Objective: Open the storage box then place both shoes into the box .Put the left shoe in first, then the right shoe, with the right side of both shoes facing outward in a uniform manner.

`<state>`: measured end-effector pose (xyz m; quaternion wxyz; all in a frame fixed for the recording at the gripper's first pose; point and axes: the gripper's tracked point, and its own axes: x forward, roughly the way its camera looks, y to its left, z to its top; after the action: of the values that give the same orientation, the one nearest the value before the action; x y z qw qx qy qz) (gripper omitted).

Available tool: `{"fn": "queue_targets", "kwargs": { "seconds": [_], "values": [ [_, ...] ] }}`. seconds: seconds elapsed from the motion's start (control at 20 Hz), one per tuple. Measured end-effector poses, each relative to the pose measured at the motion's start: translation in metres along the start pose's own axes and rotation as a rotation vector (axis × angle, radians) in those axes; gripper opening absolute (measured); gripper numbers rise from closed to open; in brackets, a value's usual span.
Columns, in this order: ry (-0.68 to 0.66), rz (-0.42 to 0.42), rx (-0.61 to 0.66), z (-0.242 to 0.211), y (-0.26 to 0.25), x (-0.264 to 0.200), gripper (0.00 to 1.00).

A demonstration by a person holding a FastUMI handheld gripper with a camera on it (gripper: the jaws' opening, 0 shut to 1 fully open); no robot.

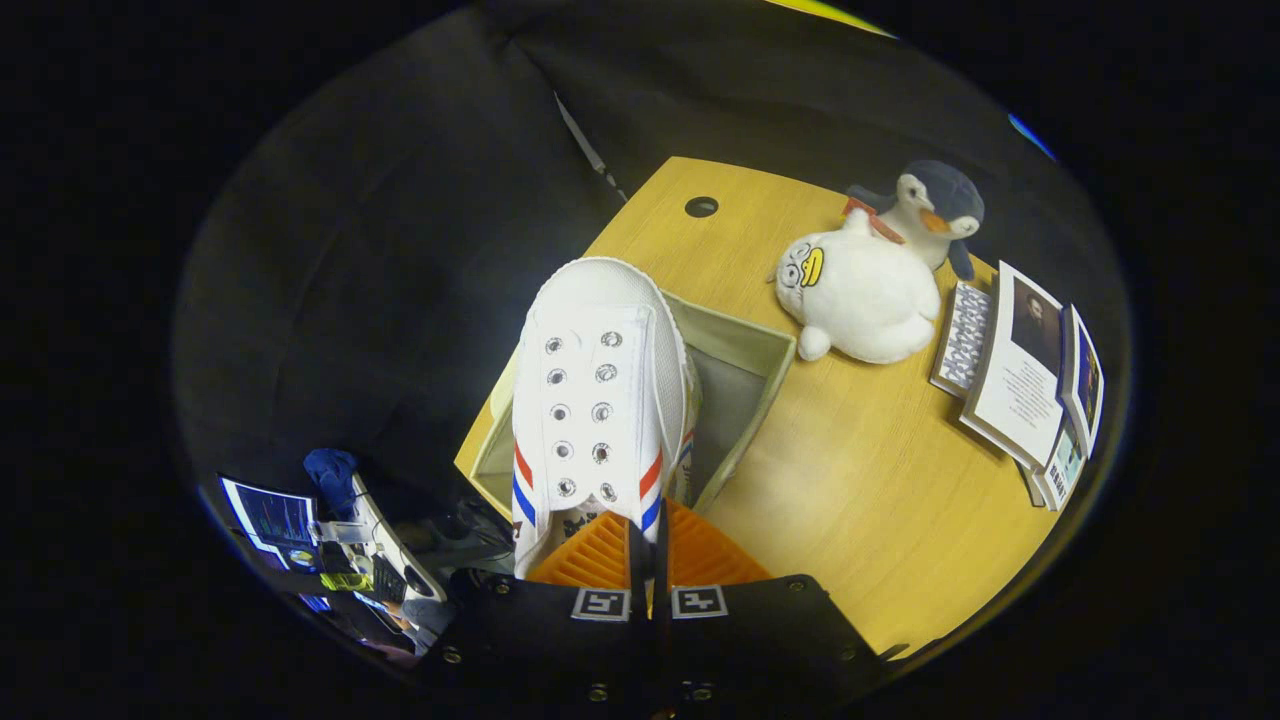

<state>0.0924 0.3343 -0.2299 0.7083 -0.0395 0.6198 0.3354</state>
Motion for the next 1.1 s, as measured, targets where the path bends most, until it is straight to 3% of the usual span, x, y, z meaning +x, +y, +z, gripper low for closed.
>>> {"fn": "queue_targets", "kwargs": {
  "seconds": [0.45,0.55,0.6,0.75,0.8,0.9,1.1],
  "values": [
    [0.037,-0.012,-0.051,0.011,0.021,0.021,0.01],
    [0.02,0.026,-0.039,0.015,0.029,0.022,0.02],
    [0.006,0.074,-0.027,0.018,0.042,0.018,0.15],
    [-0.053,0.073,-0.058,0.03,0.037,0.006,0.52],
    [-0.076,0.056,-0.072,0.034,0.029,-0.002,0.71],
    [-0.12,0.042,-0.067,0.034,0.021,-0.025,0.77],
    [-0.215,0.031,-0.013,0.021,-0.004,-0.063,0.77]
  ]
}}
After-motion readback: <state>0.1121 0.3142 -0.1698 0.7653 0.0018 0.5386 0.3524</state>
